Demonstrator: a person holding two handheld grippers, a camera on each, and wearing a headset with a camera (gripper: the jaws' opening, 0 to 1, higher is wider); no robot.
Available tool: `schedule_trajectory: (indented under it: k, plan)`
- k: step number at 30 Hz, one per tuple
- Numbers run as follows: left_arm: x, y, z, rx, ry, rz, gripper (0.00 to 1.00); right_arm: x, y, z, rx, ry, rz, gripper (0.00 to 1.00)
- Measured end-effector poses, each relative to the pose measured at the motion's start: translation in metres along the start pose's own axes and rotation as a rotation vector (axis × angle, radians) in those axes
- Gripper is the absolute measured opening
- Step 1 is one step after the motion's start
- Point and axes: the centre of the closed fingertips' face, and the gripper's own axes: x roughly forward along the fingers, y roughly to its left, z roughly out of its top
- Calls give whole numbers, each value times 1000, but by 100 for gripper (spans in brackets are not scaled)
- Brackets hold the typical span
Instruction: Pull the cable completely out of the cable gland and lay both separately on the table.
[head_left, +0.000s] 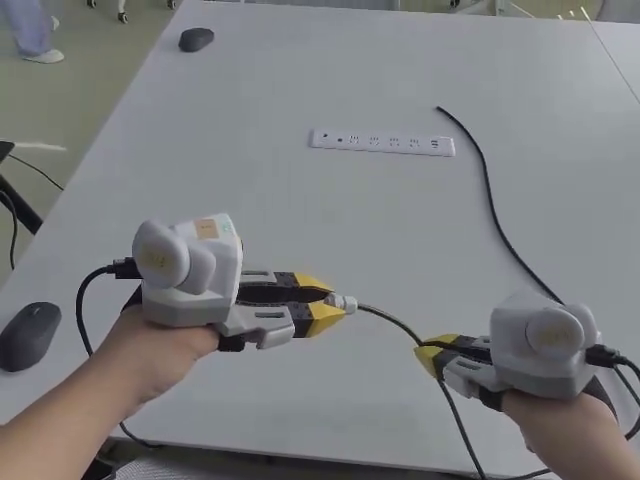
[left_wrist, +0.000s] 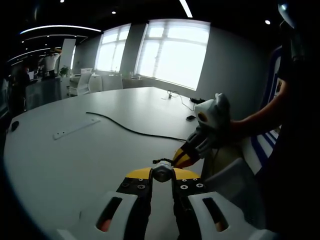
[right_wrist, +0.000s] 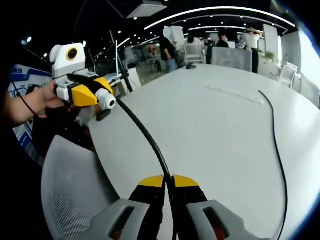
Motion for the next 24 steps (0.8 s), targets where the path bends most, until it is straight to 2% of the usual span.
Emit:
schedule_trajectory:
  k: [13,24]
  plan:
    - [4,-1,-6,-2,9,-8,15,-1,1,2,-15,6,-5,0]
    - [1,-1,-12,-6,-1,-11,15,-1,2,17,-26,17,-7,0]
